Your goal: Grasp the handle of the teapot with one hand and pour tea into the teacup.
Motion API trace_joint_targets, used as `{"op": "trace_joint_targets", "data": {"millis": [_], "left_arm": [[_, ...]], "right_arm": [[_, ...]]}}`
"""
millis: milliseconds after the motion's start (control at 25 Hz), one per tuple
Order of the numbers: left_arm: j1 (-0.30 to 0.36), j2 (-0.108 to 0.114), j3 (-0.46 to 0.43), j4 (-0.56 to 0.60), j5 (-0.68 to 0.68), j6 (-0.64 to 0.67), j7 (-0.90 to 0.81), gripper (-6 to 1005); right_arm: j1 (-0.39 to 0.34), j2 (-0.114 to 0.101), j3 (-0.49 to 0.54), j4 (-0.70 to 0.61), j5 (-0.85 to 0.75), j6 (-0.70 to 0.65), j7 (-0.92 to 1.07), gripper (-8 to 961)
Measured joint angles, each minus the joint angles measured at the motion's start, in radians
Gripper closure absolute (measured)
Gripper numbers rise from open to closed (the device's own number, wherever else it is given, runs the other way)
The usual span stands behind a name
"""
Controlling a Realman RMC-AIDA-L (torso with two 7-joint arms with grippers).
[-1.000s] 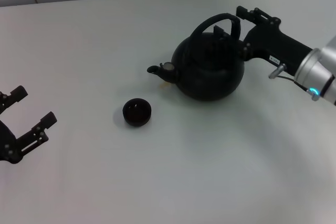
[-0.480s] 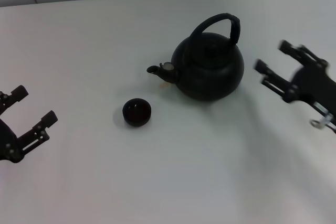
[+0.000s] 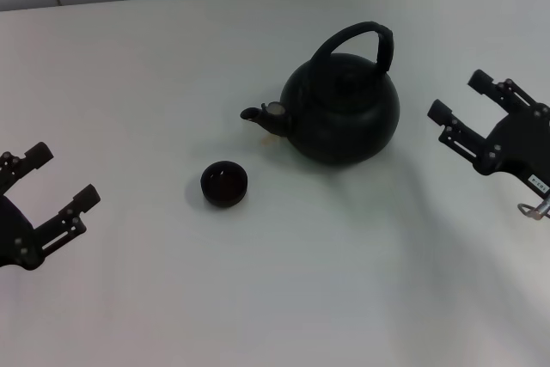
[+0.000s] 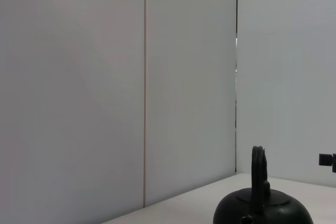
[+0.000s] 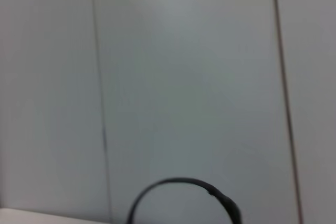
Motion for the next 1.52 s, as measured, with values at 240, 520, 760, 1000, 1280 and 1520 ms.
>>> {"op": "trace_joint_targets", "data": {"millis": [240,520,760,1000,1280,1520], "left_arm": [[-0.002,0.0,0.008,-0.008,0.003,0.004,-0.001,197],[-0.007,0.001,0.039,-0.013,0.005,0.002,-0.002,197],[-0.021,0.004,0.072,-0.004,0.007,-0.002,-0.005,197],[-0.113,0.045,0.212,0.176,0.171,-0.081,-0.217,197],[-0.186,0.059,0.215,0.238,0.293,-0.087,-0.304,197],[-0.189,0.048,0.219,0.254,0.299,-0.085,-0.305,197]], "right_arm": [[0.022,-0.005,-0.004,-0.092,-0.232,-0.102,0.152,213],[0.047,-0.004,-0.001,-0.154,-0.38,-0.12,0.241,213],[0.051,-0.004,-0.006,-0.217,-0.437,-0.117,0.265,213],[0.08,-0.008,-0.003,-0.423,-0.646,-0.116,0.452,213],[0.122,-0.012,0.003,-0.493,-0.731,-0.116,0.504,213],[0.126,-0.007,0.002,-0.511,-0.733,-0.116,0.505,214]]}}
